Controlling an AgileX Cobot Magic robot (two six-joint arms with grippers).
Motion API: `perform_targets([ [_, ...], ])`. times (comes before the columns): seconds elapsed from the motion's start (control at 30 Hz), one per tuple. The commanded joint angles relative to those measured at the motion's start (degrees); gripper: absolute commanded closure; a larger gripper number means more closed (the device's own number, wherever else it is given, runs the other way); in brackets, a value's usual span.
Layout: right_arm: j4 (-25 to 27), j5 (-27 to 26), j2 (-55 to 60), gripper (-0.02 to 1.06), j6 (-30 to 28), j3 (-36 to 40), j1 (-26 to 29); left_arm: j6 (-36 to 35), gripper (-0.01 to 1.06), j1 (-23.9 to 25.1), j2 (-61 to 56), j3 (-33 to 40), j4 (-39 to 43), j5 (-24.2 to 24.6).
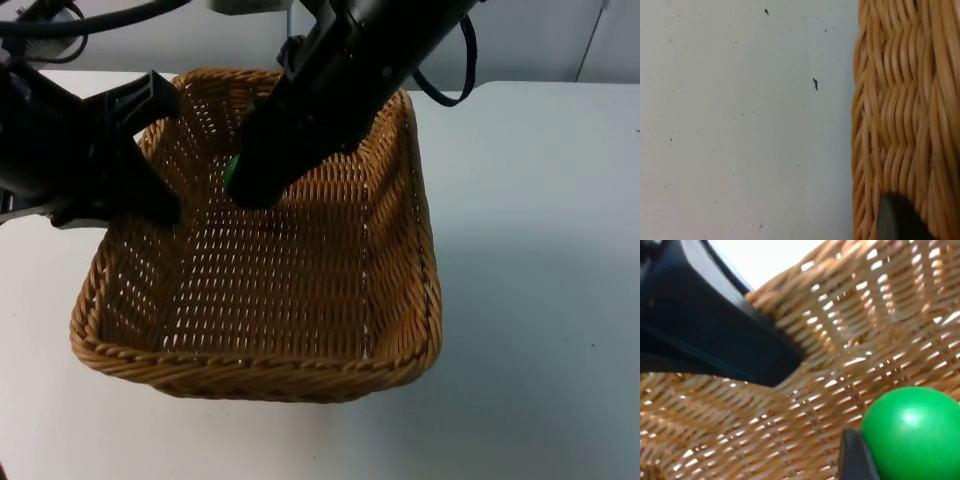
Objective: Pick up the basket with the left hand and place the ball into the basket with the right hand.
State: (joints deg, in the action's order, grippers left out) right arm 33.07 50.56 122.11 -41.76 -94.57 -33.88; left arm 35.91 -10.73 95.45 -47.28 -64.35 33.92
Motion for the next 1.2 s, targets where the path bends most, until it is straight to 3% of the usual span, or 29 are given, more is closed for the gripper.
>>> perform_targets([
  [0.0,-0.3,0.4,-0.1,0.83,-0.1,-0.2,-0.1,-0.3,1.05,-0.1,-1.0,0.0,-1.5,0.8],
  [0.03,-0.3,0.4,-0.1,0.71,0.2,-0.2,-0.1,-0.3,1.05,-0.1,-1.0,0.0,-1.5,0.8],
  [0.07,-0.4,0.0,-0.1,0.48,3.2,-0.2,-0.1,-0.3,1.05,-0.1,-1.0,0.0,-1.5,0.8],
  [0.1,-1.0,-0.2,-0.1,0.37,5.8,-0.2,-0.1,-0.3,1.05,-0.1,-1.0,0.0,-1.5,0.8],
  [0.13,-1.8,-0.3,-0.1,0.34,7.4,-0.2,-0.1,-0.3,1.05,-0.1,-1.0,0.0,-1.5,0.8],
  [0.33,-5.3,1.9,-0.3,0.37,9.1,-0.7,-0.1,-0.3,1.05,-0.1,-1.0,0.0,-1.5,0.8],
  [0.4,-10.9,5.1,-1.8,0.37,12.8,-3.3,-0.1,-0.3,1.05,-0.1,-1.0,0.0,-1.5,0.8],
  [0.5,-15.4,8.8,-4.5,0.38,15.4,-7.1,0.2,-0.3,1.05,-0.1,-1.0,0.0,-1.5,0.7],
  [0.73,-14.1,13.1,-12.9,0.38,17.9,-16.5,0.8,-0.3,1.05,-0.1,-1.0,0.0,-1.5,0.7],
  [0.8,-9.3,14.9,-16.9,0.46,18.5,-19.5,0.8,-0.3,1.05,-0.1,-1.0,0.0,-1.5,0.7],
  [0.83,-8.4,16.1,-18.5,0.55,19.7,-20.6,0.8,-0.3,1.05,-0.1,-1.0,0.0,-1.5,0.7],
  [0.87,-8.4,16.1,-18.5,0.55,19.7,-20.6,0.8,-0.3,1.05,-0.1,-1.0,0.0,-1.5,0.7],
  [0.9,-8.4,17.4,-20.2,0.67,20.5,-21.3,0.8,-0.3,1.05,-0.1,-1.0,0.0,-1.5,0.7],
  [0.97,-8.2,19.4,-23.4,1.04,19.9,-22.0,0.8,-0.3,1.05,-0.1,-1.0,0.0,-1.5,1.0],
  [1.17,-11.4,19.4,-31.8,1.05,20.8,-22.0,0.8,-0.3,1.05,-0.1,-1.0,0.0,-1.6,-2.0],
])
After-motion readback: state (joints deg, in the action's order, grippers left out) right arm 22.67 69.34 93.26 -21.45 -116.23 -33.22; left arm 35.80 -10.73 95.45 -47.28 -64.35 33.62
